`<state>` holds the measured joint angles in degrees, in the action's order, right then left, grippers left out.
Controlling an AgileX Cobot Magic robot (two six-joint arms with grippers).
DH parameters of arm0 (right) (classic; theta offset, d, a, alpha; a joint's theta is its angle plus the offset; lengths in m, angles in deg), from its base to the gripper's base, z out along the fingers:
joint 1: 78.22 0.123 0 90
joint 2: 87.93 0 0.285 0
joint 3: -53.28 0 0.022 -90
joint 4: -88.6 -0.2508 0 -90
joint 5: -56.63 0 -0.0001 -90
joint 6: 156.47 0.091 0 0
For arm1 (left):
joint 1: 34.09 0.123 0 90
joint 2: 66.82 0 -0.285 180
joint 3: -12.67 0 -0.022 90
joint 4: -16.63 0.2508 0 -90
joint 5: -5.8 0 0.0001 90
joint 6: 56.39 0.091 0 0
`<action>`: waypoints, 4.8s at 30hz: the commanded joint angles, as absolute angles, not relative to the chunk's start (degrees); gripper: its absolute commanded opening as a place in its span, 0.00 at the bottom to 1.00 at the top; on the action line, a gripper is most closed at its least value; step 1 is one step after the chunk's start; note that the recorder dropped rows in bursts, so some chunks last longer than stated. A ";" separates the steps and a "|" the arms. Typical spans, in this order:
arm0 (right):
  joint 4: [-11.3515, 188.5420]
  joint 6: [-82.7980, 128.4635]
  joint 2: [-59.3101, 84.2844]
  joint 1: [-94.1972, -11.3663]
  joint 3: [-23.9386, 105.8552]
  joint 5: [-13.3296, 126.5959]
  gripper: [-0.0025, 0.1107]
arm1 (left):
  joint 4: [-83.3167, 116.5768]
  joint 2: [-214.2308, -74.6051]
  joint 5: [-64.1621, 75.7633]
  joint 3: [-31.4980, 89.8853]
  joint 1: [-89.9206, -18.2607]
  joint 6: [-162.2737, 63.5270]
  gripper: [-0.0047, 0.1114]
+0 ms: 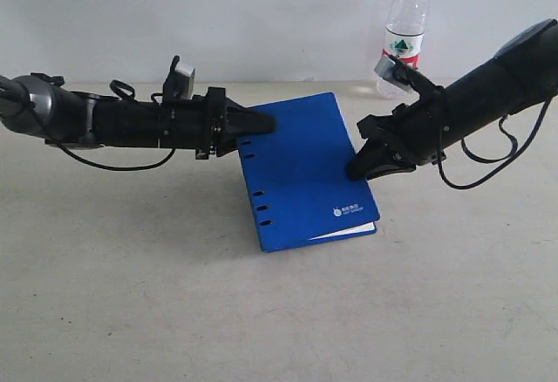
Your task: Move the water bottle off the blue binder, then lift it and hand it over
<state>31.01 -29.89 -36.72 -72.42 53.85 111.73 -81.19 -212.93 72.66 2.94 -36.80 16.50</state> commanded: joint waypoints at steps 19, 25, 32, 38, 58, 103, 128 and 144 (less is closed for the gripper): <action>31.10 -29.18 -35.30 -72.61 53.97 109.11 0.02 | -81.68 -212.61 75.76 2.86 -41.55 15.60 0.08; 42.07 -19.02 -27.36 -75.68 53.97 105.93 0.02 | -80.30 -211.21 75.76 2.86 -37.72 17.75 0.08; 64.68 -11.74 -14.92 -80.26 53.97 110.67 0.02 | -72.68 -202.83 75.76 2.86 -36.69 19.50 0.08; 70.93 -4.27 -7.10 -81.10 53.97 110.89 0.02 | -57.87 -192.61 71.19 5.84 -39.65 15.78 0.08; 73.47 -2.58 0.99 -81.10 53.97 109.17 0.02 | -63.25 -139.29 1.36 35.12 -53.92 24.64 0.08; 70.41 -2.45 0.99 -81.10 53.97 110.88 0.02 | -38.35 -152.59 -7.09 45.27 -25.62 12.94 0.08; 55.86 -12.03 50.76 -81.03 42.32 99.42 0.02 | -38.71 -82.71 5.15 67.17 -23.12 4.16 0.08; 36.65 -7.49 69.46 -81.03 -12.76 58.03 0.02 | -42.54 -87.70 3.90 88.61 -23.12 -0.47 0.08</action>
